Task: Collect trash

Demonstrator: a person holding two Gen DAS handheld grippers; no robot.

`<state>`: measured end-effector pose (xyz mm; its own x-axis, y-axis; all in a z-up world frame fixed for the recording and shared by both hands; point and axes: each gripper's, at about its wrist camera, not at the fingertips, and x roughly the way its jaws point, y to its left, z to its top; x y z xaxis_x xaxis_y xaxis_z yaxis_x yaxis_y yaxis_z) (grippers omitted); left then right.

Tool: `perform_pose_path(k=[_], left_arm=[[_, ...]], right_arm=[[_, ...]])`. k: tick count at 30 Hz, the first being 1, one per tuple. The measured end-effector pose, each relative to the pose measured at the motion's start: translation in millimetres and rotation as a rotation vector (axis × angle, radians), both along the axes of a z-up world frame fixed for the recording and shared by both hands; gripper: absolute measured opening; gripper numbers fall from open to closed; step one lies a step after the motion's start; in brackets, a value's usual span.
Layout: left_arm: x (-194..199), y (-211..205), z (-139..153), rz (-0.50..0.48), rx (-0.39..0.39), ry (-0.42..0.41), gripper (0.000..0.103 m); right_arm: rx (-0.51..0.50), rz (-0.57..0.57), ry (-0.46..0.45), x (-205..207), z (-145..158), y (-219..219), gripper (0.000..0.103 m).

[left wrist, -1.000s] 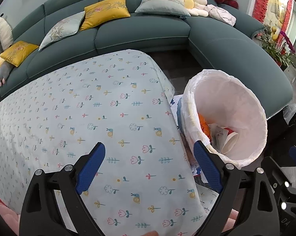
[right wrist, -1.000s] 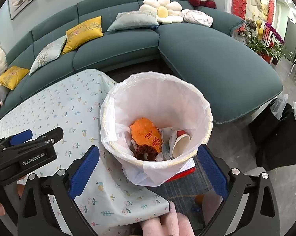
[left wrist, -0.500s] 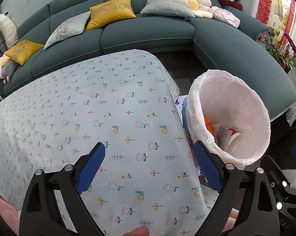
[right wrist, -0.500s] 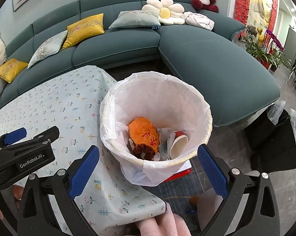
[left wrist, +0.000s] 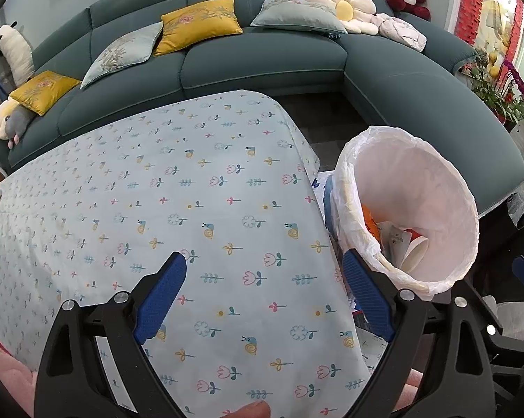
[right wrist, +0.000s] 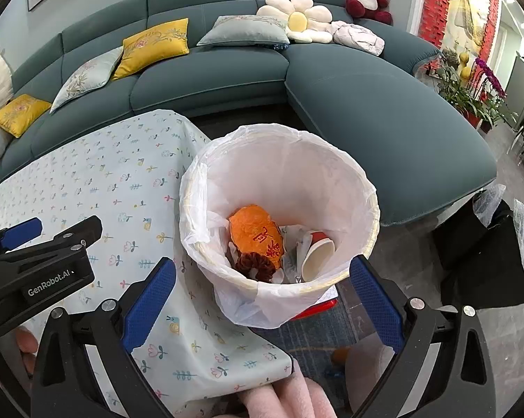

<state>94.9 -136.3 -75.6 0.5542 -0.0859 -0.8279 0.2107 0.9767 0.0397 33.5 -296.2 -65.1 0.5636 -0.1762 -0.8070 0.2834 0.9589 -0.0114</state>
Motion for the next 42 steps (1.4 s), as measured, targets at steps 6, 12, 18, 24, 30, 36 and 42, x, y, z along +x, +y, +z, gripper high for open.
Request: perform_pose_path(k=[6, 12, 18, 24, 30, 36, 42], left_arm=[[-0.8, 0.2, 0.0, 0.012, 0.011, -0.002, 0.087], [-1.0, -0.4, 0.8, 0.009, 0.013, -0.003, 0.087], [-2.1, -0.4, 0.0, 0.011, 0.018, -0.003, 0.087], [-2.6, -0.2, -0.6, 0.009, 0.012, 0.005, 0.087], [-2.8, 1.1, -0.1, 0.013, 0.012, 0.006, 0.087], [-3.7, -0.6, -1.4, 0.007, 0.018, 0.01, 0.087], [-5.0, -1.2, -2.3, 0.015, 0.025, 0.011, 0.086]], right_arm=[[-0.002, 0.001, 0.003, 0.0, -1.0, 0.7, 0.096], [-0.006, 0.006, 0.008, 0.4, -2.5, 1.7, 0.096], [-0.007, 0.004, 0.01, 0.8, -2.6, 1.8, 0.096], [-0.009, 0.007, 0.012, 0.8, -3.0, 1.3, 0.096], [-0.011, 0.008, 0.011, 0.9, -2.7, 1.3, 0.096], [-0.014, 0.009, 0.012, 0.6, -2.4, 1.0, 0.096], [-0.013, 0.008, 0.011, 0.2, -1.8, -0.1, 0.096]])
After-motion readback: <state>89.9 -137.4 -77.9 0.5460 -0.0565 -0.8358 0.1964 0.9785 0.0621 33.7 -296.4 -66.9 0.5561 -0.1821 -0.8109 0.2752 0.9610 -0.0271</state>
